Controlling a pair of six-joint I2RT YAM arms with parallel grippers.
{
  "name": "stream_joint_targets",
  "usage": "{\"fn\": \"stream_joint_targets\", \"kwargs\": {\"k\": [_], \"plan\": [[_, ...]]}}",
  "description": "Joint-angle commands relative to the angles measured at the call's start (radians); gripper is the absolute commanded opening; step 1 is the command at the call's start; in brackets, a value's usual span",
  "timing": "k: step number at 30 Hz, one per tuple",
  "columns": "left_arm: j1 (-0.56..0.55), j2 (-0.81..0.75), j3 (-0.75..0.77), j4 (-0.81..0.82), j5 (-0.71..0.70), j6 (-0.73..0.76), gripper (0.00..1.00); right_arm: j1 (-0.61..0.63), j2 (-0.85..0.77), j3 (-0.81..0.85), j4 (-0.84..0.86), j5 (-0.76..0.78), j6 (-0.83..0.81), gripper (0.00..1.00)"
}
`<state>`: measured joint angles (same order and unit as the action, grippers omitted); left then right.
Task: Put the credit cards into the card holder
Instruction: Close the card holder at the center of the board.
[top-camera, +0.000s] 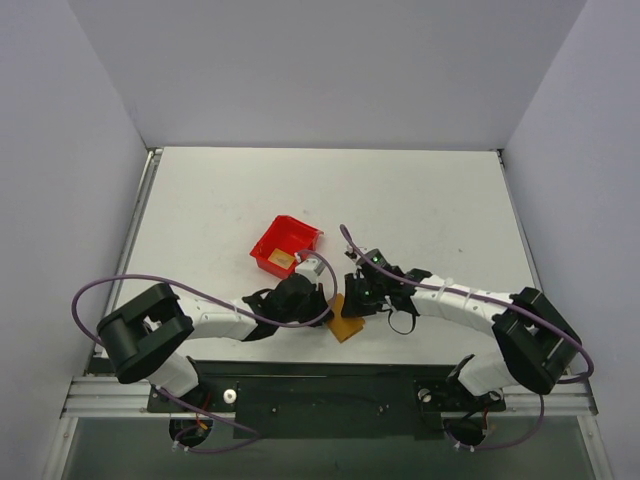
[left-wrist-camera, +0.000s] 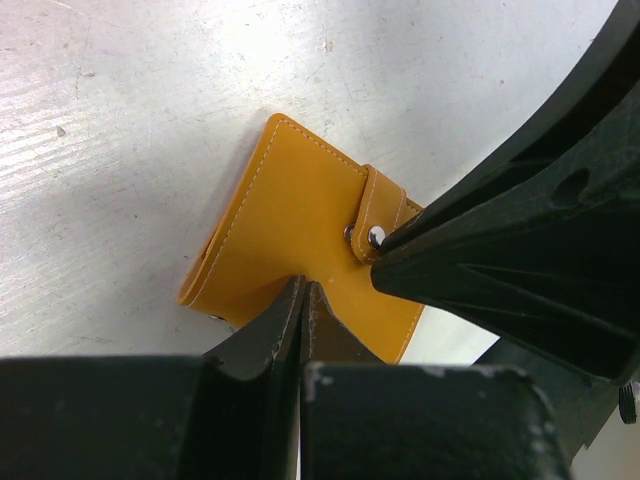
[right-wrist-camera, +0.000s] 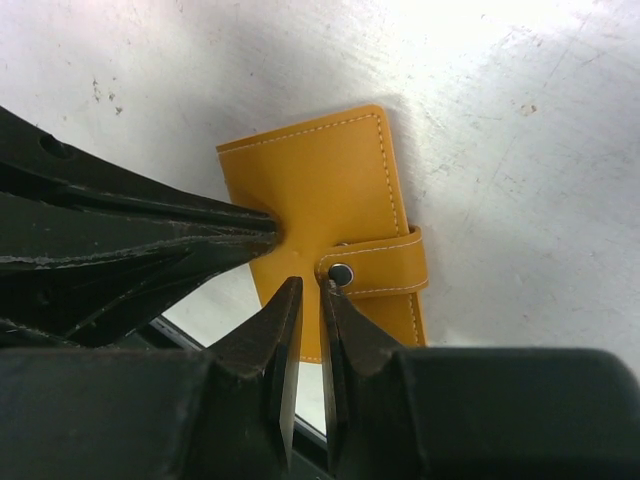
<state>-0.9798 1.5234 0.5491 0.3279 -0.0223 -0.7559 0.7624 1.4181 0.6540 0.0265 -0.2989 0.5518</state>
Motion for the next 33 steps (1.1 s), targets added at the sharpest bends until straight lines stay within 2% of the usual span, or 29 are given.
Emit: {"fn": "stream_joint_targets", "kwargs": {"k": [1, 7, 16, 33], "plan": [[0.004, 0.007, -0.021, 0.017, -0.011, 0.0, 0.03, 0.006, -0.057, 0.03, -0.004, 0.073, 0.0, 0.1], [0.004, 0.007, -0.02, 0.019, -0.013, -0.003, 0.03, -0.003, -0.093, 0.039, -0.023, 0.142, 0.005, 0.09], [0.004, 0.015, -0.017, 0.02, -0.007, -0.003, 0.03, 0.002, -0.042, 0.064, -0.057, 0.081, -0.018, 0.09], [0.004, 0.032, -0.008, 0.019, 0.001, -0.003, 0.03, 0.008, 0.018, 0.072, -0.065, 0.075, -0.026, 0.09]]}}
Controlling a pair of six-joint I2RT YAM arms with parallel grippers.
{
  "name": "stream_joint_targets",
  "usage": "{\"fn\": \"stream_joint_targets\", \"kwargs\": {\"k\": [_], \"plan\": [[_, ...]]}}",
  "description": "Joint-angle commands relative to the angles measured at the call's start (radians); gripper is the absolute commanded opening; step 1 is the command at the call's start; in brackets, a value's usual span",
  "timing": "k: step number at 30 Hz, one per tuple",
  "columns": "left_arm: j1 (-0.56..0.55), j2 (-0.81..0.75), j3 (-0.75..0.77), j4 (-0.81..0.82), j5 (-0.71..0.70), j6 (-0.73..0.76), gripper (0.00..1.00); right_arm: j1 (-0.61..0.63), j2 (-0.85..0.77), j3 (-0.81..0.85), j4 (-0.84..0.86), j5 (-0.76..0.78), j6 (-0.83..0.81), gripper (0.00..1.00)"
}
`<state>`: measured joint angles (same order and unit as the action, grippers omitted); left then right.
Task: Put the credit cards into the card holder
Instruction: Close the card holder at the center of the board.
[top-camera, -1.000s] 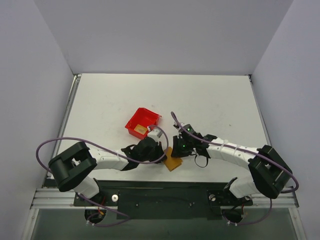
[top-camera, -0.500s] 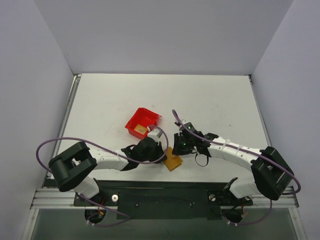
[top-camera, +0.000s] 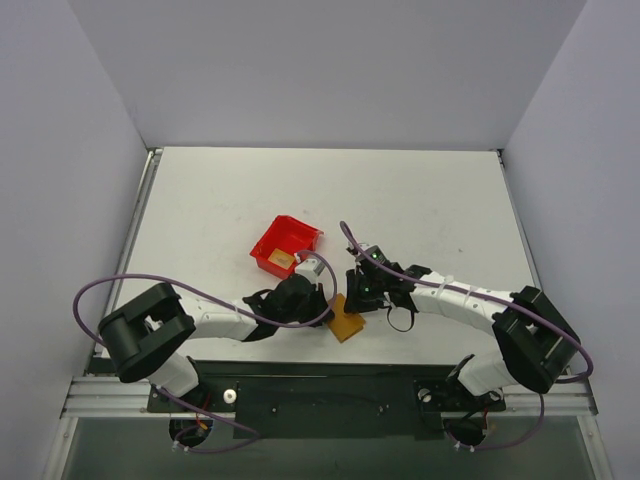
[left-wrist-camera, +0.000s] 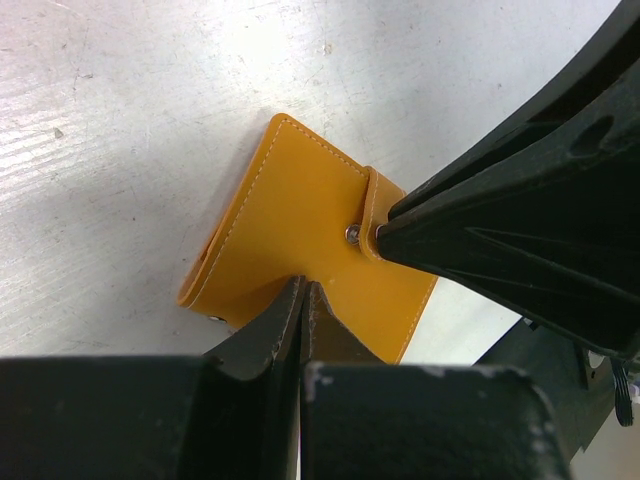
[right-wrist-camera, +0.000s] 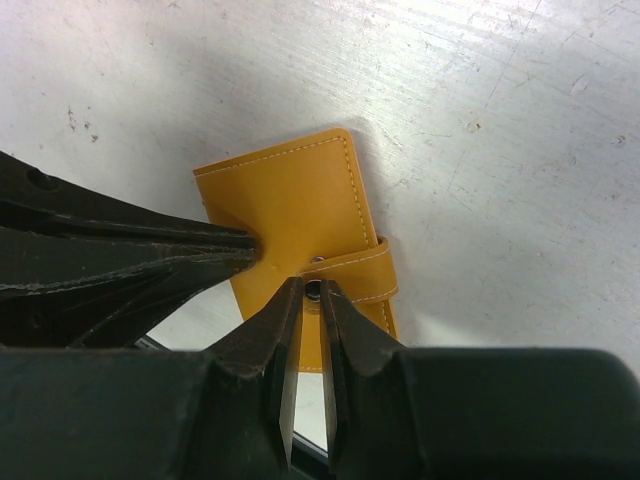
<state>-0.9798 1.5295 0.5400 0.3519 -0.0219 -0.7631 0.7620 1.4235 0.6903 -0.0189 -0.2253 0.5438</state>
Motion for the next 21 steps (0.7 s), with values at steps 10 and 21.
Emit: {"fn": "stream_joint_targets", "kwargs": {"k": [10, 21], "plan": [[0.004, 0.029, 0.005, -0.005, -0.001, 0.004, 0.03, 0.01, 0.035, 0.037, -0.01, -0.002, -0.019, 0.09], [0.004, 0.029, 0.011, -0.013, 0.0, 0.007, 0.03, 0.01, 0.045, 0.014, 0.054, 0.027, -0.001, 0.09]]}}
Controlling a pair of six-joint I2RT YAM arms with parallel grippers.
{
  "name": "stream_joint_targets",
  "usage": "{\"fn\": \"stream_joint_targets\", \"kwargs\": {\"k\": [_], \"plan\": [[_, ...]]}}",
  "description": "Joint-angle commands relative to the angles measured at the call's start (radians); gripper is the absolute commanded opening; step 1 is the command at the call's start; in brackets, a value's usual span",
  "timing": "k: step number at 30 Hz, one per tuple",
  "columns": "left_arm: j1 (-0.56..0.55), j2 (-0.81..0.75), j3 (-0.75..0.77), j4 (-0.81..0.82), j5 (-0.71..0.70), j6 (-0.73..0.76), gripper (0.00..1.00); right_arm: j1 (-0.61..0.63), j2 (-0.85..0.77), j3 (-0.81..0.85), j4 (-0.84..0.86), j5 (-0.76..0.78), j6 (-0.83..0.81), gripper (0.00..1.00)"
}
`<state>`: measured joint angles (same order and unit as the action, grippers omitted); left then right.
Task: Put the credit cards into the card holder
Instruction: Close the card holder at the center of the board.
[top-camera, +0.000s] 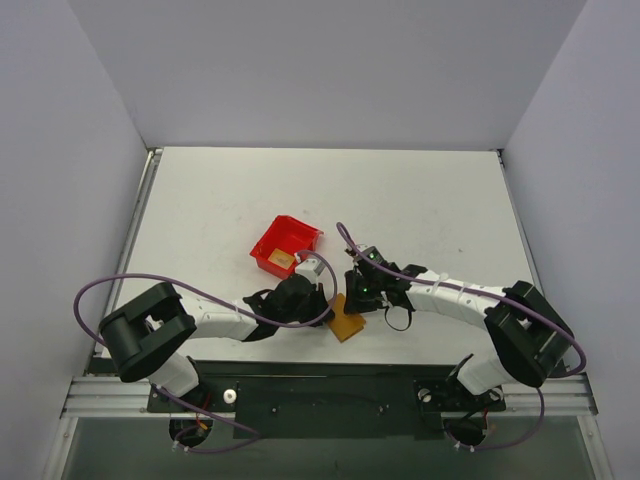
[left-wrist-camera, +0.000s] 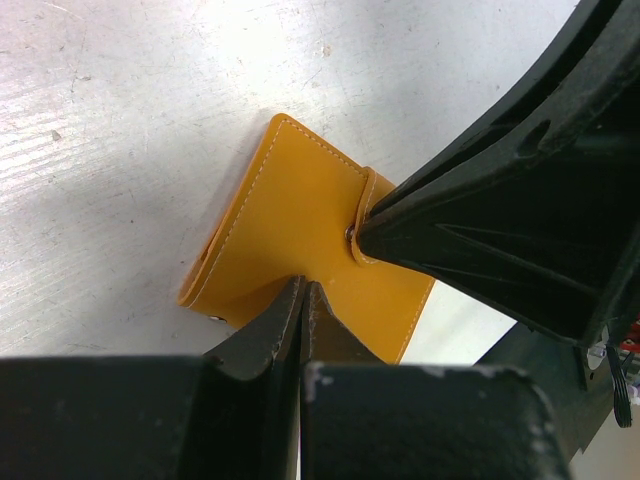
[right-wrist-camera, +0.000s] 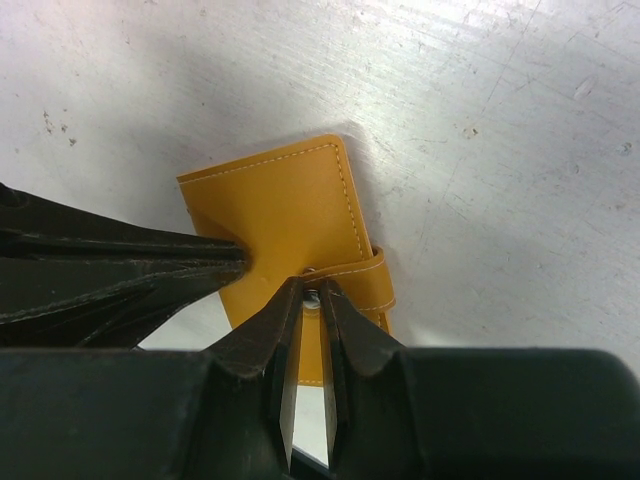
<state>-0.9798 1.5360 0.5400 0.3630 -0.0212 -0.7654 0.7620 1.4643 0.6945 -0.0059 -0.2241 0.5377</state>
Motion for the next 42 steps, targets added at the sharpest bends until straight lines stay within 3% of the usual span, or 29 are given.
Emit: {"fn": "stream_joint_targets", "kwargs": {"k": [1, 13, 27, 42], "plan": [[0.004, 0.023, 0.009, -0.024, 0.0, 0.009, 0.03, 0.01, 0.001, 0.007, 0.05, 0.026, 0.008, 0.09], [0.004, 0.023, 0.008, -0.021, 0.001, 0.009, 0.03, 0.01, 0.007, -0.009, 0.093, 0.029, 0.03, 0.09], [0.004, 0.026, 0.006, -0.013, 0.004, 0.008, 0.03, 0.002, -0.186, -0.081, 0.035, 0.101, 0.041, 0.1], [0.003, 0.032, 0.006, -0.013, 0.009, 0.009, 0.02, 0.002, -0.15, -0.09, 0.06, 0.046, 0.081, 0.16]]}}
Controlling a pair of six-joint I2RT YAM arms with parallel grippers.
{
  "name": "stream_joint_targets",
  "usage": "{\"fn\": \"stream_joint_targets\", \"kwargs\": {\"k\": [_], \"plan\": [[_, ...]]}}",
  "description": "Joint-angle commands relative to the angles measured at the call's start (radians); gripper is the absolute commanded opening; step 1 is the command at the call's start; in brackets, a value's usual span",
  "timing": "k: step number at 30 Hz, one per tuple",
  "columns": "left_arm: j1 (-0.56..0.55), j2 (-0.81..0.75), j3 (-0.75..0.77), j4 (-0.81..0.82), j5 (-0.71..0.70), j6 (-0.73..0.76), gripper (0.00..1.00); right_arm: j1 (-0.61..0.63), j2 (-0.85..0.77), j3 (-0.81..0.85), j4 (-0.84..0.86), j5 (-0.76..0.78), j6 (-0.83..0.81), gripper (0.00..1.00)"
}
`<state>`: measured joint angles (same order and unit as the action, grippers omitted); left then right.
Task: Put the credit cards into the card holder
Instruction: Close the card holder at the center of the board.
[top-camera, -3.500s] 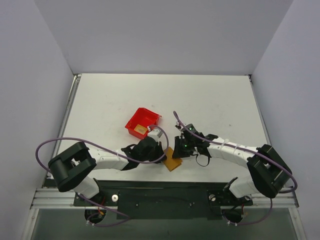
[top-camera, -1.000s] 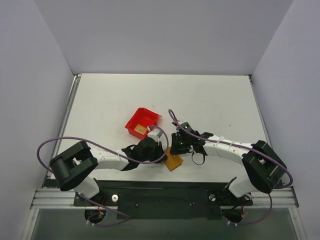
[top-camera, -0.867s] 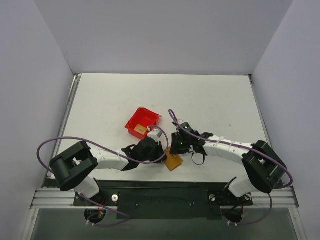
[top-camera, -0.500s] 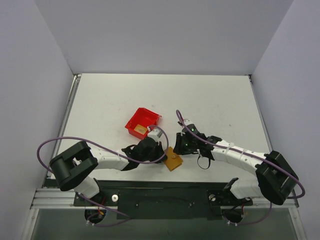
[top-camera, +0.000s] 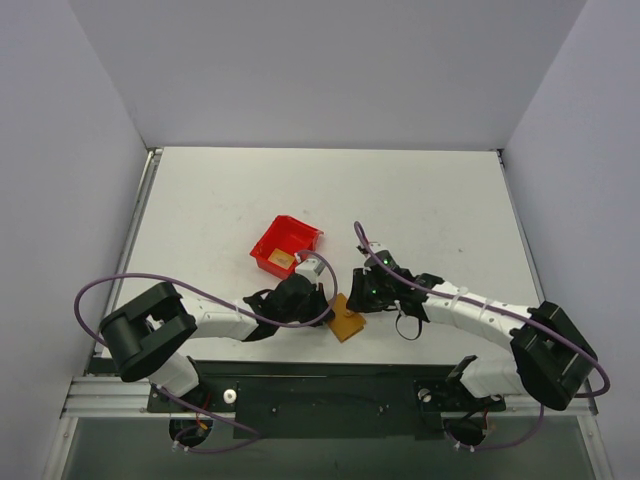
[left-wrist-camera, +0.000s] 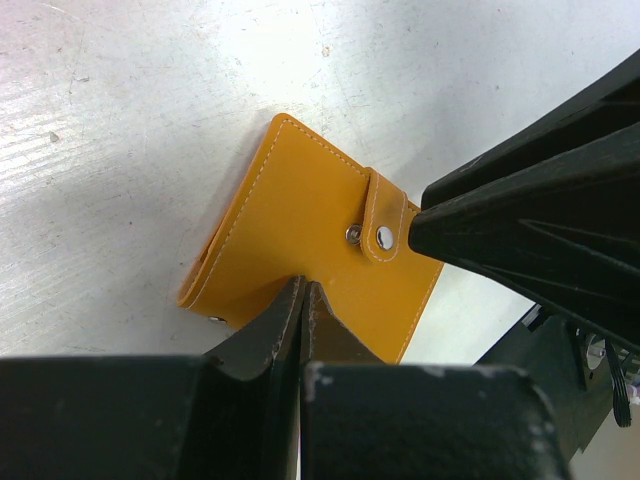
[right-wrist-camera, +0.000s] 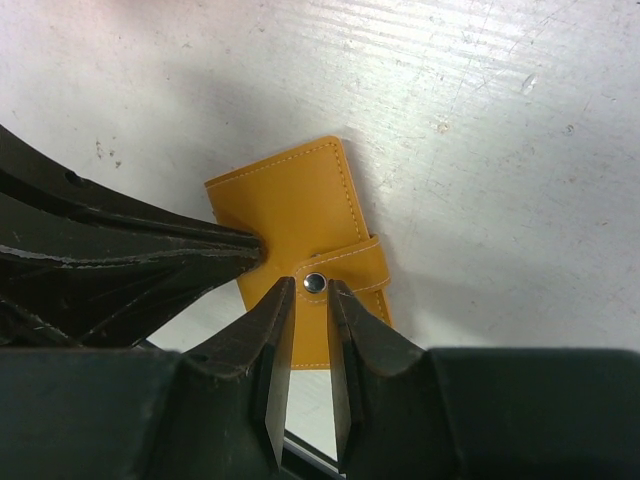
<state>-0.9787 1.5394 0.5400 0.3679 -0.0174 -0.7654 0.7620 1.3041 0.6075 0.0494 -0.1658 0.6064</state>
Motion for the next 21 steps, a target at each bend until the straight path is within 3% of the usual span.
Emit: {"fn": "stream_joint_targets", "kwargs": {"k": [1, 21], "plan": [[0.003, 0.027, 0.006, -0.018, 0.005, 0.009, 0.03, 0.002, 0.014, -0.003, 0.004, -0.014, 0.012, 0.16], [0.003, 0.044, 0.012, -0.012, 0.013, 0.009, 0.02, 0.002, 0.041, -0.021, 0.018, -0.031, 0.027, 0.15]]}}
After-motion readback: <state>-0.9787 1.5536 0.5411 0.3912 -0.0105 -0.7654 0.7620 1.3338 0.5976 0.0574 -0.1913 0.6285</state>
